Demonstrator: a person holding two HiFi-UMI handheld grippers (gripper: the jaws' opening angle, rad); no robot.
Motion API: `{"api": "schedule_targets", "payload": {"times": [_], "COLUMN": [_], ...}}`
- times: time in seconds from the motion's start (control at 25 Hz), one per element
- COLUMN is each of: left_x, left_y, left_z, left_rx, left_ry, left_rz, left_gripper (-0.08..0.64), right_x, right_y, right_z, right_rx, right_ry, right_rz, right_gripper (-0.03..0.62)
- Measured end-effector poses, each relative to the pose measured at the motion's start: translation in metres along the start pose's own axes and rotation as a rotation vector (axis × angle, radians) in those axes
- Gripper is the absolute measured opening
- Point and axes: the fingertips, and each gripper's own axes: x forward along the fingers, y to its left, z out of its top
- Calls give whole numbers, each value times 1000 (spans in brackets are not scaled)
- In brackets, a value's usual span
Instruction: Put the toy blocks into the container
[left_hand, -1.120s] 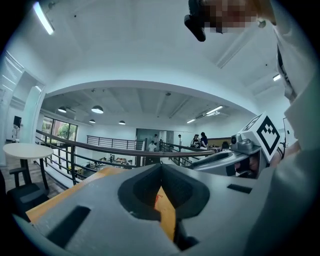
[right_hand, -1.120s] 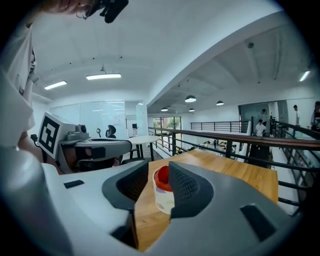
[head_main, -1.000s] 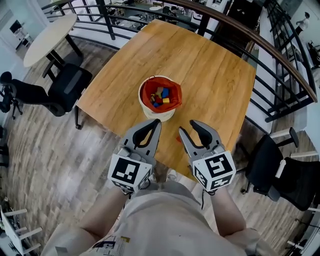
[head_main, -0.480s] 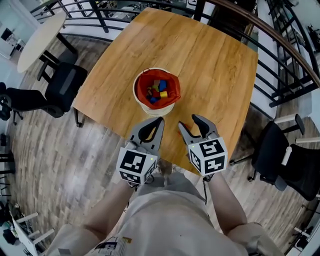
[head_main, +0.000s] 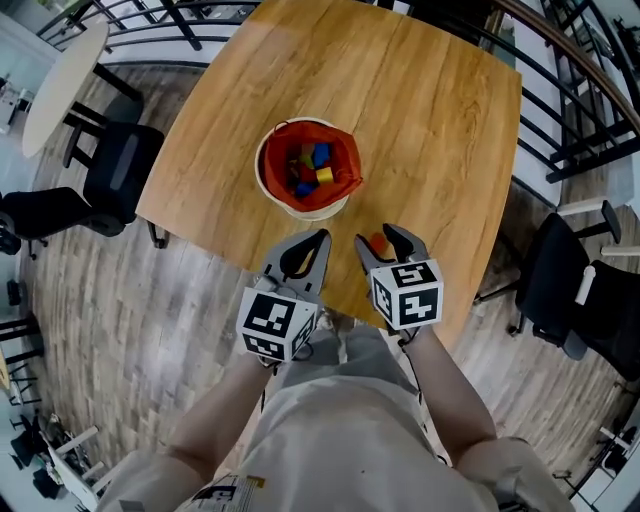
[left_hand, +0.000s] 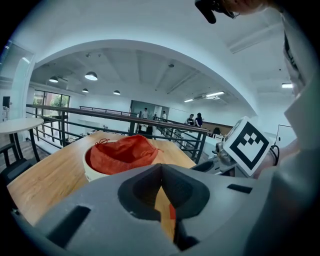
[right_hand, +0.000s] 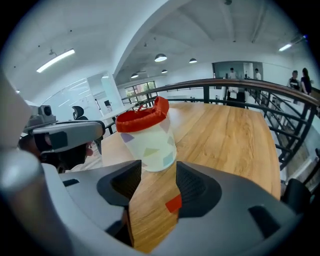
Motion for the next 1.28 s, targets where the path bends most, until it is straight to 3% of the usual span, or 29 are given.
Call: {"api": "schedule_targets", "payload": {"times": [1.0,1.28], "left_x": [79,89], "left_y": [2,10], "left_z": [-88,-99], "left_rx": [-6,-6], "left_ry": [243,264], "left_rz": [-195,-211], "left_gripper": [12,12], "right_x": [77,88], "right_y": [-60,-72], "right_z": [-100,-108], "right_rx": [420,469], "right_ry": [150,153], "right_rz": [-144,-227], "right_gripper": [227,227]}}
